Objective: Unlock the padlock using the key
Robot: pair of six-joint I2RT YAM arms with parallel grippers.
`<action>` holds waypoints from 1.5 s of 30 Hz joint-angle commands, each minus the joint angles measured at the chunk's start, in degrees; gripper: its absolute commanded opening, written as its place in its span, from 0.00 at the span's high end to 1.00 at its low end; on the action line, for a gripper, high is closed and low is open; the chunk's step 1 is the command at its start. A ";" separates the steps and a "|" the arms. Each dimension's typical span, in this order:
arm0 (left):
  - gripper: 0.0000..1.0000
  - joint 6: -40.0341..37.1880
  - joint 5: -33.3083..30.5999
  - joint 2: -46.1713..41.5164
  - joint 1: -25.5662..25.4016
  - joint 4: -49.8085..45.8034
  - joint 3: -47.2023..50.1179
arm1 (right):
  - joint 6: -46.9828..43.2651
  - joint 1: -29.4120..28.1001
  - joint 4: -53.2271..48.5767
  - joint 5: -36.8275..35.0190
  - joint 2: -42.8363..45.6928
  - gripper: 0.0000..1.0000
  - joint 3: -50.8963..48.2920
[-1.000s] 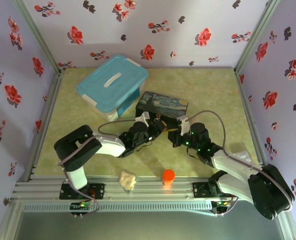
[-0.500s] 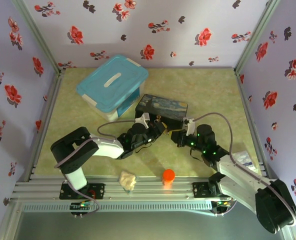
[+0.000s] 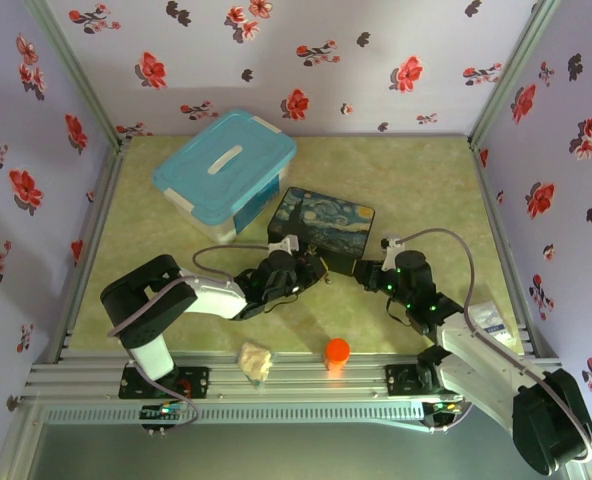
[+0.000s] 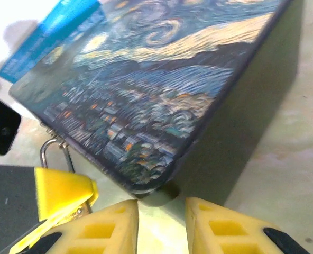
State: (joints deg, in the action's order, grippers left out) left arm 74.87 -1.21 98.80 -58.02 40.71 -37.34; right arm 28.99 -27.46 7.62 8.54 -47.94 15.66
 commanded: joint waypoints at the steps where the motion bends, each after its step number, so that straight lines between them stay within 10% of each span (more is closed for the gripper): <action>1: 1.00 -6.44 1.07 -2.41 0.00 -9.28 -2.35 | -0.43 0.21 -1.67 -4.49 -0.04 0.72 -0.60; 13: 0.97 -17.87 2.96 -0.53 0.19 -33.99 -10.58 | -0.90 0.22 -1.03 -6.79 -1.64 0.71 -0.81; 21: 0.86 -25.84 -7.12 3.05 -1.31 -54.42 -18.56 | -1.41 0.22 -2.69 -6.64 -0.84 0.71 -0.39; 45: 0.72 -23.30 -7.37 1.42 -2.12 -47.79 -15.42 | -0.89 0.13 -1.21 -5.85 -1.38 0.73 -0.70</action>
State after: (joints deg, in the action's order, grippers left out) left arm 53.15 -6.39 100.42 -59.40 -3.38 -53.49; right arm 28.58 -27.46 5.26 2.96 -49.52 14.92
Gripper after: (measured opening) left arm 0.276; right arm 0.273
